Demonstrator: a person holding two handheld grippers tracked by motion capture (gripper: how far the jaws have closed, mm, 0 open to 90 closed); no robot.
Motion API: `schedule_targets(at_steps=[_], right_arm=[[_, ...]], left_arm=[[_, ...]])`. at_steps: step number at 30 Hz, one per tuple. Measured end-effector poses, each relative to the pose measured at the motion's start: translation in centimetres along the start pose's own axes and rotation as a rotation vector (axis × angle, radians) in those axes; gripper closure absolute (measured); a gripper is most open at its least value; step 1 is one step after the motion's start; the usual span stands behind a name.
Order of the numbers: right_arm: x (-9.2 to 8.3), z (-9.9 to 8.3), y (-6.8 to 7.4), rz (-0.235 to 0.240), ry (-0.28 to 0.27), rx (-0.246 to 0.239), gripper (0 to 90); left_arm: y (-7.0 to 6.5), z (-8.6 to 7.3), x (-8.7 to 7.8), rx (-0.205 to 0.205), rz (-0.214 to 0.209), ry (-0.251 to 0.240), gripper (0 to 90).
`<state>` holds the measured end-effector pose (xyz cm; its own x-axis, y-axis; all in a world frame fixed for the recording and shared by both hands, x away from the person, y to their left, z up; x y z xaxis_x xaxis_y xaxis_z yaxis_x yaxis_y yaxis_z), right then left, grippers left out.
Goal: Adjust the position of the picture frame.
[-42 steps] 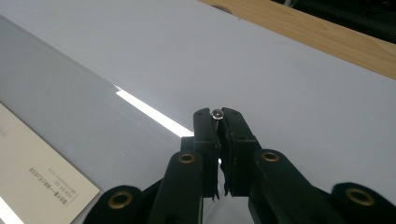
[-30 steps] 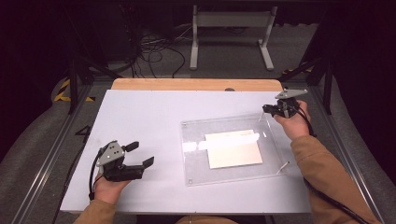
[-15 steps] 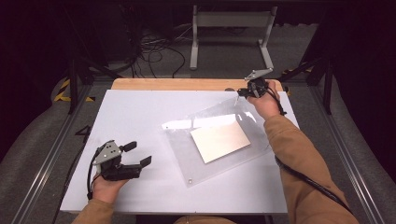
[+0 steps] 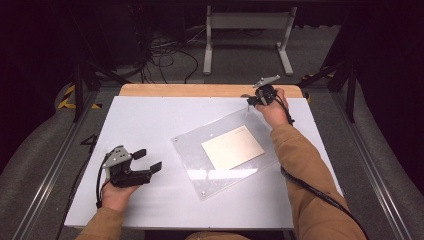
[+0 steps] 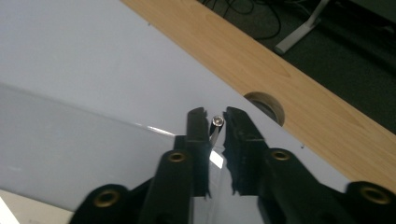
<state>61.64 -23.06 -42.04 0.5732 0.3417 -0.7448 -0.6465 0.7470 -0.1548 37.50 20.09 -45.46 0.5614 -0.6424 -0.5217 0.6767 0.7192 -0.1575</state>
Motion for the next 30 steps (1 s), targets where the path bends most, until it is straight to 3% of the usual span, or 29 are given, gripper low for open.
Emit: schedule_targets(at_steps=[3,9,11,13,18,19,22,24,26,27,30], right_arm=[[-0.9,-0.1,0.2,-0.012,-0.029,-0.003,70.1],[-3.7,-1.1,1.0,0.028,-0.106,0.014,67.5],[-5.0,-1.4,1.4,0.047,-0.138,0.020,67.2],[-6.9,-2.1,2.0,0.068,-0.170,0.016,65.9],[-11.6,-4.1,4.0,0.153,-0.270,0.024,62.4],[-12.3,-4.6,4.3,0.169,-0.286,0.025,62.4],[-14.0,-6.1,5.5,0.190,-0.306,0.015,62.5],[-14.9,-7.2,6.3,0.210,-0.311,0.017,62.9],[-15.6,-8.2,7.1,0.231,-0.314,0.020,62.0],[-15.9,-8.7,7.4,0.239,-0.316,0.022,61.5],[-16.4,-9.7,8.0,0.250,-0.321,0.030,60.1]], left_arm=[[-0.2,0.5,0.4,0.011,0.002,0.000,19.7],[0.1,2.4,1.2,0.009,-0.001,0.003,26.0],[0.4,3.0,1.7,-0.003,-0.001,0.019,31.3],[0.7,3.2,2.2,0.015,0.006,0.038,41.4],[1.5,4.1,3.8,0.006,0.012,0.074,58.0],[1.8,4.4,4.1,0.031,0.020,0.082,61.9],[2.2,4.9,5.4,0.023,0.015,0.102,76.2],[2.8,5.2,6.3,0.043,0.031,0.118,85.6],[3.1,5.3,7.2,0.011,0.025,0.128,89.1],[3.4,5.4,7.5,0.029,0.036,0.140,89.2],[3.9,5.5,8.4,0.002,0.045,0.167,89.3]])
Point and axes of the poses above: each handheld gripper's, and its own axes: x roughly forward along the jaws, z roughly out of its top, y roughly to its left, the point moved 3 cm from there along x, roughly forward along the jaws, and after that the axes turned 7 degrees about y, right-handed, at the moved point
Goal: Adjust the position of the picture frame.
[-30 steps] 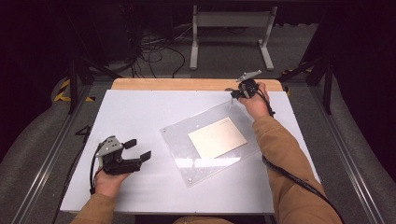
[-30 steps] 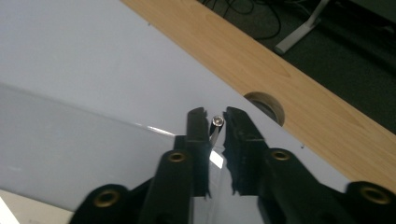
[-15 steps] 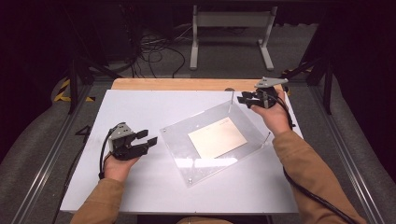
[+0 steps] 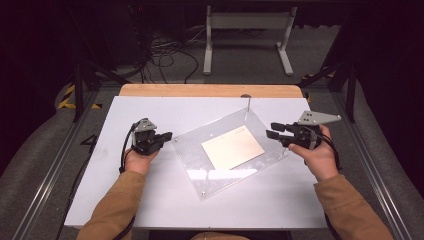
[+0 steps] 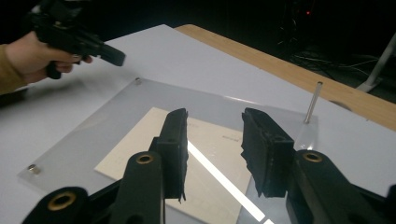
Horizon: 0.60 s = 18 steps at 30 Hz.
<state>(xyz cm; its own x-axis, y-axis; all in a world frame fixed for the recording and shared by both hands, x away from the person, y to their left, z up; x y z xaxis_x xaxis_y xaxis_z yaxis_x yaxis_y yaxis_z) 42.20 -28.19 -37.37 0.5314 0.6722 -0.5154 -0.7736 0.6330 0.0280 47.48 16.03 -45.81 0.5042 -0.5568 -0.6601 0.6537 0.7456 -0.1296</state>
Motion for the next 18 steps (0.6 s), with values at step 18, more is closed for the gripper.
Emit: schedule_targets(at_steps=[18], right_arm=[[-3.7,-3.7,1.1,0.036,-0.051,0.077,55.2]], left_arm=[[2.5,0.4,3.1,-0.044,-0.061,0.153,89.7]])
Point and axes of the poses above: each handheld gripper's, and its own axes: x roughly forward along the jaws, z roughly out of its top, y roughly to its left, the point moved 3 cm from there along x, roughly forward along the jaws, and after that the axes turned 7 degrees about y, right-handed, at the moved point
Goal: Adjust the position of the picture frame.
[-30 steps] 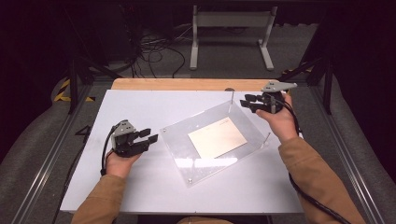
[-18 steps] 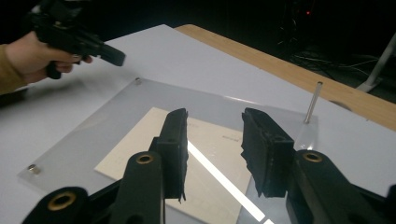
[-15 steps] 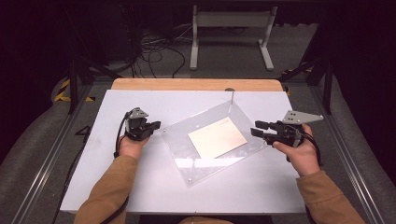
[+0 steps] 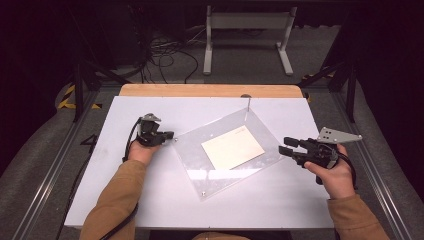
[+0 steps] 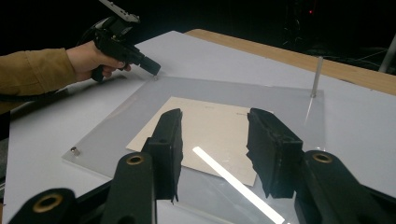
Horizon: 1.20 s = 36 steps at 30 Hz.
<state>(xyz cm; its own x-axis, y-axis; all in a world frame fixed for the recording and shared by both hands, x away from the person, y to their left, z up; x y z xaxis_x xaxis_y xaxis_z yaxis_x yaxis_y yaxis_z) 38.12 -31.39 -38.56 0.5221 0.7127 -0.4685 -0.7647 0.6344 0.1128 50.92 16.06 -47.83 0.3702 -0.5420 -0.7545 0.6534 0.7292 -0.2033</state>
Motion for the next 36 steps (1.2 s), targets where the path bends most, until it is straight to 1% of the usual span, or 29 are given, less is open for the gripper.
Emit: schedule_targets(at_steps=[2,4,5,7,8,9,10,11,12,13,14,15,16,17,18,20,21,22,23,24,25,26,28,30,32,34,35,36], right_arm=[[-0.2,-0.1,-0.1,-0.001,-0.005,0.006,55.2],[-0.6,-0.3,-0.3,-0.009,-0.011,0.016,55.2],[-0.8,-0.4,-0.3,-0.012,-0.011,0.019,55.1],[-1.2,-0.8,-0.6,-0.025,-0.014,0.033,55.0],[-1.4,-1.0,-0.7,-0.032,-0.014,0.040,55.0],[-1.6,-1.2,-0.8,-0.039,-0.013,0.045,54.9],[-1.8,-1.4,-0.9,-0.042,-0.013,0.050,54.9],[-2.1,-1.7,-1.1,-0.053,-0.011,0.058,54.9],[-2.3,-1.9,-1.3,-0.061,-0.013,0.061,54.8],[-2.6,-2.1,-1.4,-0.072,-0.015,0.073,54.8],[-2.6,-2.1,-1.4,-0.072,-0.015,0.073,54.8],[-2.8,-2.3,-1.6,-0.080,-0.014,0.079,54.8],[-3.2,-2.6,-1.9,-0.107,-0.012,0.083,54.1],[-3.4,-2.7,-2.1,-0.125,-0.008,0.086,53.9],[-3.7,-3.0,-2.4,-0.151,-0.004,0.097,53.9],[-4.1,-3.3,-2.8,-0.164,-0.015,0.120,54.2],[-4.2,-3.4,-2.9,-0.172,-0.016,0.127,54.3],[-4.3,-3.6,-3.1,-0.185,-0.014,0.129,54.4],[-4.4,-3.9,-3.3,-0.201,-0.007,0.137,54.6],[-4.4,-4.0,-3.5,-0.208,-0.005,0.142,54.6],[-4.4,-4.2,-3.7,-0.218,0.000,0.151,54.6],[-4.4,-4.4,-4.0,-0.235,0.006,0.153,54.6],[-4.4,-4.8,-4.5,-0.263,0.018,0.161,54.6],[-4.2,-5.3,-5.2,-0.283,0.018,0.179,54.6],[-3.8,-5.6,-5.9,-0.306,0.029,0.183,54.8],[-3.3,-5.8,-6.5,-0.328,0.043,0.184,56.0],[-3.0,-5.9,-6.8,-0.339,0.053,0.188,56.7],[-2.6,-5.9,-7.2,-0.352,0.059,0.187,57.9]], left_arm=[[-0.2,0.0,0.0,0.008,0.008,0.009,89.8],[-0.6,0.0,-0.1,0.036,0.021,0.018,89.9],[-0.9,-0.2,-0.1,0.035,0.005,0.024,89.9],[-1.4,-0.5,-0.2,0.053,-0.014,0.030,89.9],[-1.8,-0.7,-0.3,0.070,-0.032,0.036,89.9],[-2.1,-0.8,-0.3,0.075,-0.038,0.037,89.9],[-2.7,-1.1,-0.5,0.095,-0.054,0.051,90.0],[-3.1,-1.3,-0.5,0.110,-0.063,0.057,89.9],[-3.6,-1.5,-0.6,0.136,-0.068,0.067,89.9],[-4.2,-1.7,-0.7,0.144,-0.083,0.072,89.9],[-4.2,-1.7,-0.7,0.144,-0.083,0.072,89.9],[-5.0,-2.0,-0.7,0.160,-0.099,0.083,89.9],[-5.3,-2.1,-0.7,0.175,-0.106,0.087,90.0],[-6.1,-2.3,-0.7,0.191,-0.122,0.096,90.0],[-6.6,-2.5,-0.8,0.206,-0.131,0.103,89.9],[-7.6,-2.8,-0.8,0.216,-0.146,0.109,89.9],[-8.0,-2.9,-0.8,0.233,-0.152,0.112,89.9],[-8.6,-3.1,-0.7,0.243,-0.165,0.115,89.9],[-9.0,-3.2,-0.7,0.245,-0.174,0.117,89.9],[-9.5,-3.4,-0.7,0.253,-0.184,0.120,89.9],[-9.8,-3.5,-0.7,0.270,-0.194,0.123,89.9],[-10.2,-3.6,-0.7,0.267,-0.203,0.127,89.9],[-10.9,-3.7,-0.6,0.295,-0.212,0.135,89.9],[-11.5,-3.8,-0.6,0.313,-0.215,0.141,89.9],[-11.6,-3.8,-0.6,0.334,-0.205,0.135,89.7],[-11.6,-4.0,-0.7,0.320,-0.206,0.126,89.3],[-11.5,-4.1,-0.7,0.323,-0.191,0.116,87.6],[-11.5,-4.2,-0.9,0.309,-0.184,0.113,82.2]])
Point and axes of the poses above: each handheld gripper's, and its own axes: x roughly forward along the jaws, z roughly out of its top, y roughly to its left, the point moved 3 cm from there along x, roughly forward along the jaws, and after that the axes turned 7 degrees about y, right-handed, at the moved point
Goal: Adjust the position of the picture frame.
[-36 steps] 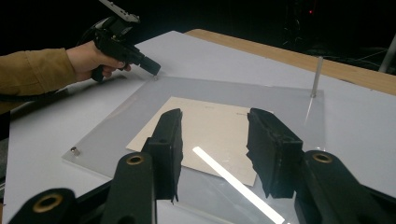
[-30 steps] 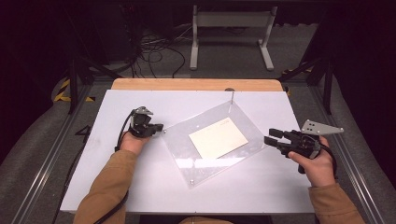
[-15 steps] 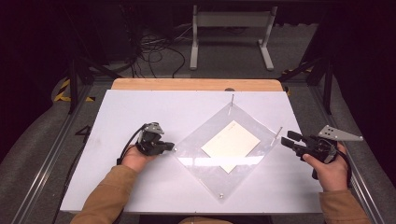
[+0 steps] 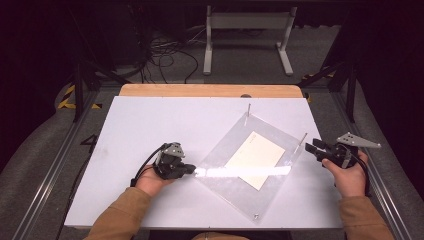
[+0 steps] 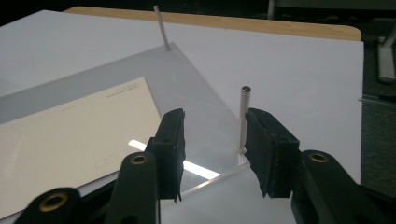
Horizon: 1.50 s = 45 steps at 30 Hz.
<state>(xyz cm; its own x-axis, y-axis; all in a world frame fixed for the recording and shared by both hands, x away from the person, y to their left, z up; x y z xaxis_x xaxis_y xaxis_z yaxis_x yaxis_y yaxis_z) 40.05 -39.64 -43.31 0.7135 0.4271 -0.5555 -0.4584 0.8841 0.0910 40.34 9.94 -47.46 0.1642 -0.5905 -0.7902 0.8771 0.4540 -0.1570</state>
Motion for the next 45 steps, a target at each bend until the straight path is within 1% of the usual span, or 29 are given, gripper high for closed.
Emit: schedule_targets(at_steps=[1,2,3,5,6,9,11,12,13,14,15,16,17,18,19,22,23,26,27,28,29,32,33,36,37,39,40,44,45], right_arm=[[0.4,0.1,-0.2,-0.013,0.006,-0.002,58.9],[0.8,0.2,-0.4,-0.028,0.016,-0.006,60.0],[0.8,0.2,-0.4,-0.028,0.016,-0.006,60.0],[1.7,0.3,-0.8,-0.040,0.033,-0.009,62.1],[2.0,0.4,-1.0,-0.045,0.040,-0.008,63.5],[3.2,0.7,-1.3,-0.061,0.061,-0.011,67.1],[3.5,0.8,-1.3,-0.060,0.060,-0.012,68.4],[3.8,0.8,-1.5,-0.056,0.053,-0.018,70.7],[4.2,0.9,-1.7,-0.056,0.058,-0.019,76.1],[4.3,0.9,-1.8,-0.063,0.065,-0.025,83.0],[4.5,0.9,-1.8,-0.051,0.068,-0.034,84.6],[4.6,1.1,-1.8,-0.055,0.075,-0.047,84.9],[4.7,1.4,-1.6,-0.068,0.093,-0.077,85.1],[4.8,1.6,-1.4,-0.078,0.102,-0.096,85.1],[4.8,1.9,-1.2,-0.081,0.104,-0.116,85.2],[5.3,3.1,-0.8,-0.066,0.109,-0.157,85.3],[5.5,3.5,-0.7,-0.063,0.106,-0.173,85.2],[6.2,5.2,0.1,-0.052,0.077,-0.230,85.3],[6.5,5.8,0.4,-0.041,0.065,-0.243,85.3],[6.8,6.4,0.6,-0.028,0.054,-0.250,85.3],[6.8,6.4,0.6,-0.028,0.054,-0.250,85.3],[7.9,8.3,1.6,-0.002,0.032,-0.295,85.3],[8.3,8.9,1.9,0.003,0.031,-0.309,85.3],[9.3,10.2,2.7,0.025,0.024,-0.341,85.2],[9.8,10.7,3.1,0.037,0.022,-0.355,85.2],[11.1,11.8,3.7,0.058,0.024,-0.387,85.2],[11.1,11.8,3.7,0.058,0.024,-0.387,85.2],[13.4,13.1,4.2,0.079,0.045,-0.400,85.1],[14.3,13.5,4.3,0.080,0.058,-0.401,85.1]], left_arm=[[0.0,-0.1,-0.3,-0.004,0.006,-0.014,81.6],[0.0,-0.1,-0.3,-0.004,0.006,-0.014,80.2],[0.0,-0.2,-0.6,-0.004,0.017,-0.025,80.2],[0.0,-0.4,-1.5,-0.004,0.036,-0.059,78.7],[0.0,-0.5,-1.9,-0.016,0.042,-0.076,77.6],[0.2,-1.0,-2.9,-0.025,0.047,-0.102,75.7],[0.3,-1.4,-3.4,-0.034,0.050,-0.117,75.3],[0.3,-1.7,-3.5,-0.056,0.046,-0.124,75.2],[0.4,-1.8,-3.5,-0.051,0.054,-0.126,74.5],[0.6,-2.1,-3.5,-0.053,0.063,-0.126,74.0],[0.7,-2.3,-3.5,-0.072,0.054,-0.132,73.9],[0.9,-2.5,-3.4,-0.089,0.052,-0.132,73.8],[1.2,-2.6,-3.5,-0.091,0.061,-0.134,73.4],[1.3,-2.8,-3.5,-0.107,0.051,-0.137,73.4],[1.3,-2.9,-3.5,-0.121,0.055,-0.144,73.4],[1.4,-3.0,-3.8,-0.111,0.070,-0.148,73.5],[1.4,-3.0,-3.9,-0.117,0.071,-0.151,73.5],[1.5,-3.1,-4.0,-0.112,0.082,-0.148,73.5],[1.4,-3.2,-4.0,-0.119,0.074,-0.149,73.5],[1.4,-3.3,-4.0,-0.119,0.081,-0.148,73.5],[1.4,-3.3,-4.0,-0.119,0.081,-0.148,73.6],[1.2,-3.5,-4.2,-0.122,0.075,-0.153,73.6],[1.3,-3.5,-4.3,-0.118,0.084,-0.154,73.7],[1.1,-3.8,-4.6,-0.134,0.080,-0.163,73.7],[1.2,-3.9,-4.7,-0.127,0.088,-0.163,73.7],[1.2,-4.1,-4.7,-0.134,0.086,-0.160,73.7],[1.3,-4.2,-4.7,-0.135,0.090,-0.160,73.7],[1.4,-4.6,-4.7,-0.146,0.091,-0.156,73.8],[1.4,-4.7,-4.8,-0.147,0.096,-0.157,73.8]])
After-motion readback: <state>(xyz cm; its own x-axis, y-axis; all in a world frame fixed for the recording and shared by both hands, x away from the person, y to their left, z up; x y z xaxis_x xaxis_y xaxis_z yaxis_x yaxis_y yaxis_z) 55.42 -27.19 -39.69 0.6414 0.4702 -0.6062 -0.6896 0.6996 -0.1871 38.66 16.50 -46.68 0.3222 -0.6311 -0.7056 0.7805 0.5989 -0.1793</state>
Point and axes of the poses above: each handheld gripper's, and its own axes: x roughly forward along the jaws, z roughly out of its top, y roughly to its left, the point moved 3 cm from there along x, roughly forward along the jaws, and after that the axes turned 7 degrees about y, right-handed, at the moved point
